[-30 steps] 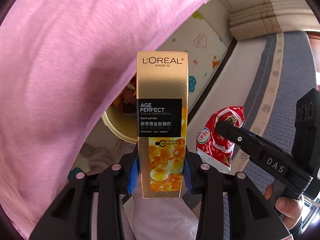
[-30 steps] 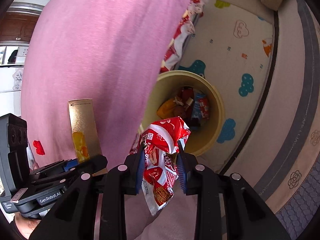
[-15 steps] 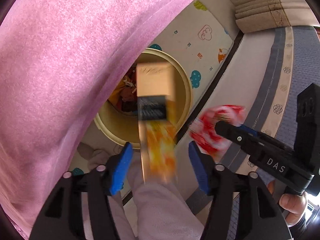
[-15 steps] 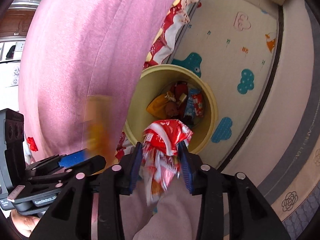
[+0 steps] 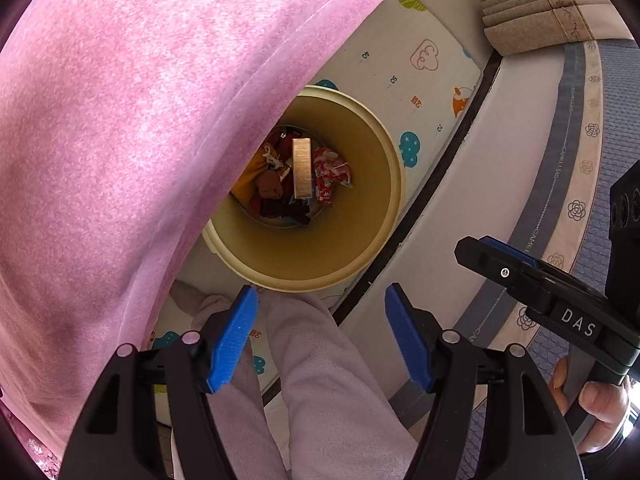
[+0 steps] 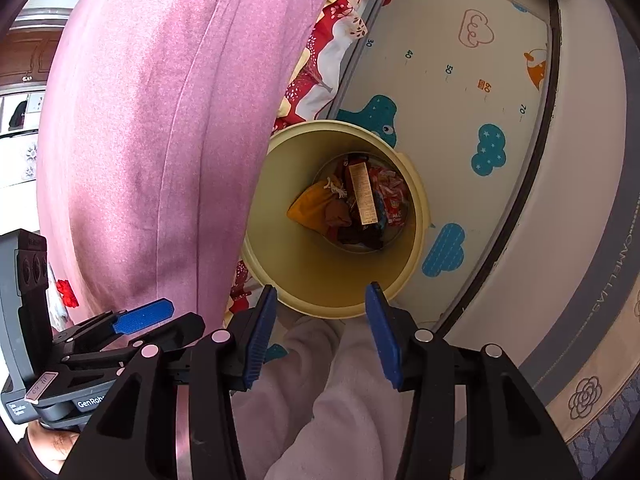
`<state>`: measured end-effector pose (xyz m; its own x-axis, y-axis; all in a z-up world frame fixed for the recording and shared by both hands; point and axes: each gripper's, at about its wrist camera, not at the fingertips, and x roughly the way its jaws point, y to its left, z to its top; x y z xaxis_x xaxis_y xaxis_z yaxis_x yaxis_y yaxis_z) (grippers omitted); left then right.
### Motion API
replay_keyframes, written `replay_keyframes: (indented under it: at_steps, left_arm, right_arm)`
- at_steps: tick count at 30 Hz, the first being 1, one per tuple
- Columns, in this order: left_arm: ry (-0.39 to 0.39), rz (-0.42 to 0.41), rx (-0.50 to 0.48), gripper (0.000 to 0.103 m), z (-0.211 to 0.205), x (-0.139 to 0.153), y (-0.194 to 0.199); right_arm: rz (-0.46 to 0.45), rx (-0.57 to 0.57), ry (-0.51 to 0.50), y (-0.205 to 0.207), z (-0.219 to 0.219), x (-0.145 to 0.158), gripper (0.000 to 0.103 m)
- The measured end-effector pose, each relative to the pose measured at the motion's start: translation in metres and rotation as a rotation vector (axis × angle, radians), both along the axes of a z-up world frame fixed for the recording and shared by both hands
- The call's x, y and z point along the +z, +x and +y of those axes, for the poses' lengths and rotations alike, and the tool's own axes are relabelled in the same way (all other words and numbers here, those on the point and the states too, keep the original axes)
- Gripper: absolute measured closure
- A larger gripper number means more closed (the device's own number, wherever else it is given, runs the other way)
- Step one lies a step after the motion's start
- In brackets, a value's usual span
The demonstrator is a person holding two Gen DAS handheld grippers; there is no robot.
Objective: Collect trash
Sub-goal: 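Bring both open tools back over the red sock and dark grey sock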
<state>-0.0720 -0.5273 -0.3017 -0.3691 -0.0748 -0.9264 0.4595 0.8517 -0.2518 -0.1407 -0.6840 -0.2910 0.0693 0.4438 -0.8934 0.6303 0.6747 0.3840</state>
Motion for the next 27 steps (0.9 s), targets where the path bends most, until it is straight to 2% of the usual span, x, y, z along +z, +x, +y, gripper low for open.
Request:
replay_keyframes:
  at_steps: [18,23,27]
  left_arm:
    - [-0.037,-0.027,0.018,0.037,-0.003,0.029,0.009]
    - [-0.068,-0.040,0.044,0.037,0.000,0.051,0.013]
    - [-0.103,-0.063,0.098,0.037,0.008,0.076,0.021]
  right_arm:
    - [-0.032,0.027,-0.015,0.013,-0.003,0.027,0.057]
    - [-0.059,0.058,-0.025,0.021,-0.003,0.052,0.057]
    - [-0.104,0.103,-0.049,0.035,0.000,0.084,0.057]
